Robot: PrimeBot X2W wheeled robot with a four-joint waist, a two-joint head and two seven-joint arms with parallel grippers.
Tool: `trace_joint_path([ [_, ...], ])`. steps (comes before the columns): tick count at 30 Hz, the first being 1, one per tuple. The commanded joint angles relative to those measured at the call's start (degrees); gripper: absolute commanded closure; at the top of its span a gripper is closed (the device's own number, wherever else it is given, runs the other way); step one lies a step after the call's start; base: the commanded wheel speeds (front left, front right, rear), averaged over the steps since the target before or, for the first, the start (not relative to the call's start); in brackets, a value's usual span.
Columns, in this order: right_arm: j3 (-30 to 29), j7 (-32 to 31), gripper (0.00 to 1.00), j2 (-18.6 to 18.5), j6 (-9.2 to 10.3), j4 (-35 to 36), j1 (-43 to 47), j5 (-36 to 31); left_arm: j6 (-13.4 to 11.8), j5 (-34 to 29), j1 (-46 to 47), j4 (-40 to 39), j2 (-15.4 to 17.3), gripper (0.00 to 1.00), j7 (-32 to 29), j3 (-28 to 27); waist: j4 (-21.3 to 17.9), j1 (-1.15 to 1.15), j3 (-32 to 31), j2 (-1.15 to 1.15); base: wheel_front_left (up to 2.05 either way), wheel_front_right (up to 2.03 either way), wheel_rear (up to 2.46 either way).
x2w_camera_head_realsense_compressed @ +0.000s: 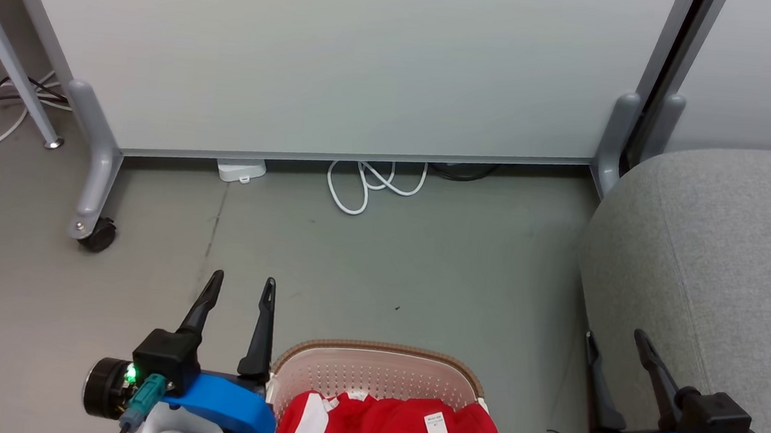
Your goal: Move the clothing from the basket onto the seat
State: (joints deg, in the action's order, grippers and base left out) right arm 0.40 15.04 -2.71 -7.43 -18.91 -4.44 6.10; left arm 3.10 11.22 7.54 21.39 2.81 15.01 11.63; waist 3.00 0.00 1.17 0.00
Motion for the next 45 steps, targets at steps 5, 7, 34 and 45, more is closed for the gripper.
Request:
trace_joint_path([
  [5,0.25,0.22,0.00,-0.32,-0.11,0.48,-1.18,-0.25,1.06,-2.11,2.62,2.04,0.14,0.00,0.22,1.30,-0.75,0.00,1.25,0.00,0.00,0.00,0.00],
  [7,0.28,0.22,0.00,-0.32,-0.10,0.75,-1.54,-0.37,1.53,-2.93,3.74,3.11,0.14,0.00,0.22,1.78,-1.15,0.00,2.04,0.00,0.00,0.00,0.00],
  [34,1.65,0.21,0.00,-0.28,-0.07,4.94,-12.78,-0.08,4.34,-9.40,28.84,31.81,5.22,0.00,0.22,24.04,-9.49,0.00,22.72,0.00,0.00,0.00,0.00],
  [45,1.83,0.21,0.00,-0.53,-0.07,6.06,-16.82,-0.13,4.36,-6.45,35.94,44.46,4.26,0.00,-0.55,38.47,-11.73,0.00,30.10,0.00,0.00,0.00,0.00],
])
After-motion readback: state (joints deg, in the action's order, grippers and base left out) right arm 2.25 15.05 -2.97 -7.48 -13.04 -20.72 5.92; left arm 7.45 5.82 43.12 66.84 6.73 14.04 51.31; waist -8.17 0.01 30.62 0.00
